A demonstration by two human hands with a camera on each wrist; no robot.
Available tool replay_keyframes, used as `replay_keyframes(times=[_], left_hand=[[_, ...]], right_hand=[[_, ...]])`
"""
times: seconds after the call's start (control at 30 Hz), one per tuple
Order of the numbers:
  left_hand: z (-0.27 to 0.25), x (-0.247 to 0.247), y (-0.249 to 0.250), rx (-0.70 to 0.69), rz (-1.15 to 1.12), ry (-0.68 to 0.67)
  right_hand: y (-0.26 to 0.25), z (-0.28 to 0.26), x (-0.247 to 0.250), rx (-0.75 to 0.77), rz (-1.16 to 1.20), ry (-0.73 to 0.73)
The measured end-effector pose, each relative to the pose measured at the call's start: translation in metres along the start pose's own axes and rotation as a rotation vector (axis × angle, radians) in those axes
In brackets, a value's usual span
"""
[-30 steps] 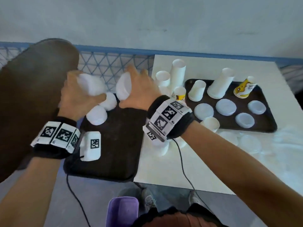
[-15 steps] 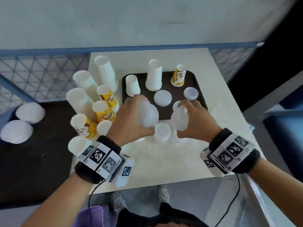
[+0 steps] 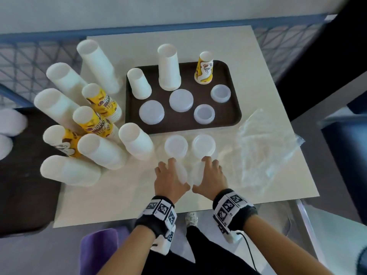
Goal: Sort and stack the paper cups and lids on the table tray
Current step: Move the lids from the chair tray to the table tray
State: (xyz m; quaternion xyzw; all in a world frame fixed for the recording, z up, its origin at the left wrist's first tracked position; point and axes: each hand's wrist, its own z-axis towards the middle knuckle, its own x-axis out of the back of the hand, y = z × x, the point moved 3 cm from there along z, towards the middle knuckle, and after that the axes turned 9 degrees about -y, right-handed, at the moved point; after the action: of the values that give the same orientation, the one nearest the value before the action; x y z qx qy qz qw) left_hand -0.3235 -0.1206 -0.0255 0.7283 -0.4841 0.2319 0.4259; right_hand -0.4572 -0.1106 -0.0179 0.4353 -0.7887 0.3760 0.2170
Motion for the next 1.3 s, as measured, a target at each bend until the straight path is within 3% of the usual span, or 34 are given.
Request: replay_keyframes(times=[0.87, 1.2, 1.3], left_hand=[[0.019, -0.014, 0.005, 0.096, 0.105, 0.035], [0.001, -0.002, -0.009, 0.028, 0.024, -0.061], [-0.016, 0.022, -0.009, -0.066, 0.017, -0.029]], right_hand=[[-0.004, 0.019, -0.004, -0.056, -0.15, 0.034], [0.0, 0.0, 0.018, -0.056, -0.198, 0.021], [-0.008, -0.015, 0.039, 0.015, -0.238, 0.073]])
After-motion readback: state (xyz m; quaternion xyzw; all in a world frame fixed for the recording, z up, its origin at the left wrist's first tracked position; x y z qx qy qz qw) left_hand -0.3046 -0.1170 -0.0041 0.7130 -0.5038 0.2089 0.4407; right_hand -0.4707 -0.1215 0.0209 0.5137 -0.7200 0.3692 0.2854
